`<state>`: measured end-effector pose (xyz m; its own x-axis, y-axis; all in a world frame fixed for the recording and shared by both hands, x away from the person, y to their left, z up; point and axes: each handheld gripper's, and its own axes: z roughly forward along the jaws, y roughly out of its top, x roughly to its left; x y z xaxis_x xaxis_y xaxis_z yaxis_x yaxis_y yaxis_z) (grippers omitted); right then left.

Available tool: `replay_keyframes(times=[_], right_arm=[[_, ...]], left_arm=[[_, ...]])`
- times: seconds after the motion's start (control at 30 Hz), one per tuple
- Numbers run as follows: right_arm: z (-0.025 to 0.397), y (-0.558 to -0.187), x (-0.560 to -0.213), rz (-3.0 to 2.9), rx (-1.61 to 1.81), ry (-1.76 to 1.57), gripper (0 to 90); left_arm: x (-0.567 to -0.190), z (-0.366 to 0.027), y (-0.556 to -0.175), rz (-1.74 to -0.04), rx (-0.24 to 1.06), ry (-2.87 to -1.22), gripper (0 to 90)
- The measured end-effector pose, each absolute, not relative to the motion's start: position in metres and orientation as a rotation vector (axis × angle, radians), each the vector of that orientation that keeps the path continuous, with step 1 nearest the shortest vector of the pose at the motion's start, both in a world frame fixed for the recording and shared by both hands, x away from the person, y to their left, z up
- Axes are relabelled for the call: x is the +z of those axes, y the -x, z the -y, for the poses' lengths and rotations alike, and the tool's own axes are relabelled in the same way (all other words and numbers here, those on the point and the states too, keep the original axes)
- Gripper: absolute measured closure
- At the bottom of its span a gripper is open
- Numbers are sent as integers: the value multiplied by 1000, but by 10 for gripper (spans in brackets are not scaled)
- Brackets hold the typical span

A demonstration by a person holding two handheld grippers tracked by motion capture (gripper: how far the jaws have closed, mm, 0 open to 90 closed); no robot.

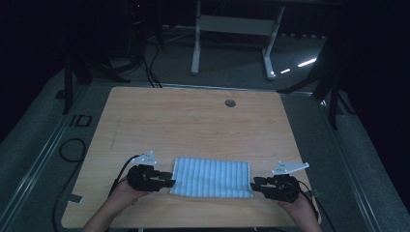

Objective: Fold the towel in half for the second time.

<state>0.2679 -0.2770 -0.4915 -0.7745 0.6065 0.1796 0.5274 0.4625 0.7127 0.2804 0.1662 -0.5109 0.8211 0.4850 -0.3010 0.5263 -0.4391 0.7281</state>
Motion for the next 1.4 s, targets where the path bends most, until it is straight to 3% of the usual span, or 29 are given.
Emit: replay_keyframes(times=[0.4, 0.6, 1.0, 1.4], right_arm=[[243, -282, -517, -2701, 1127, -945, 655], [250, -285, -539, -2709, 1063, -991, 660], [248, -297, -519, -2647, 1065, -970, 621], [237, -314, -538, -2668, 967, -980, 597]], left_arm=[[-535, -120, -295, -705, -115, -2222, 610], [-544, -124, -295, -736, -122, -2230, 610], [-537, -118, -301, -811, -27, -2199, 585], [-545, -121, -306, -826, 13, -2234, 586]])
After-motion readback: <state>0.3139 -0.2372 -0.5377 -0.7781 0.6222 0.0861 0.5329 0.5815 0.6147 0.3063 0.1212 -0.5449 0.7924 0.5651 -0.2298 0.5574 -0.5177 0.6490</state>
